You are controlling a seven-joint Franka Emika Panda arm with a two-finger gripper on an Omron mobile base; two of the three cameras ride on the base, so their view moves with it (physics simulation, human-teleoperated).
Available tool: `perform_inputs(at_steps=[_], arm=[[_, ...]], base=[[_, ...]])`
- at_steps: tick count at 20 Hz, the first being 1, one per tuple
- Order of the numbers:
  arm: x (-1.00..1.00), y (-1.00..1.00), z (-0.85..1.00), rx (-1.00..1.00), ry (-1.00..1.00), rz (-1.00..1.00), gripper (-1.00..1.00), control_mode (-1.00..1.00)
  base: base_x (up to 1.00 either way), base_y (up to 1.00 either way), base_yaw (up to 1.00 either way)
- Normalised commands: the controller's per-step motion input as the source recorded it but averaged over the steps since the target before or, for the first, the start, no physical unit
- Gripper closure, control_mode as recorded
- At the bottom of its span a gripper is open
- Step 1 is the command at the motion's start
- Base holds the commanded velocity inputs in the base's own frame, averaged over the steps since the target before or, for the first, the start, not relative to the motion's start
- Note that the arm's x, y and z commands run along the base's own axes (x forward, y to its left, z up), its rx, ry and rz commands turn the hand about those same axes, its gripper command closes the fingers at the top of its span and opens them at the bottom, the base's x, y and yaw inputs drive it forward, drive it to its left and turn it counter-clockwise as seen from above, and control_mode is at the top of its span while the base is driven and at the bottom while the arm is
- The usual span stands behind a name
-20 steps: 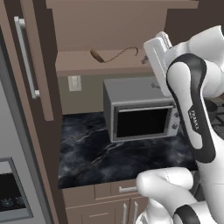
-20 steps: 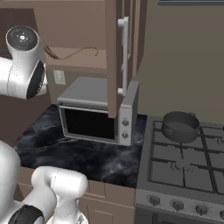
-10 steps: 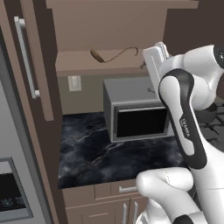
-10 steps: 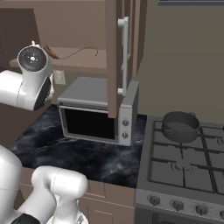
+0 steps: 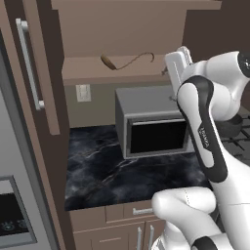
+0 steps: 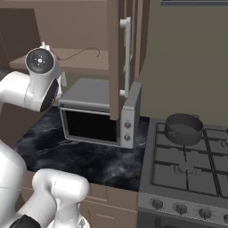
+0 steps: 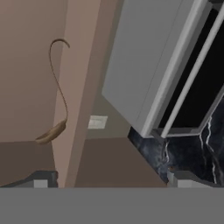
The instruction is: Open the cabinet and move the ladle to the pot. Then close the cabinet.
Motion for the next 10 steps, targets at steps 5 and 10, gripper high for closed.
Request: perform_inputs(at_steps=[5, 10], arm=[[0.21, -0.15, 0.0, 0.0, 0.0, -0.03, -1.0, -1.0], [0.22, -0.1, 0.0, 0.0, 0.0, 0.0, -1.0, -1.0]], base=[[0.0, 0.0, 0.0], [0.0, 0.0, 0.0]])
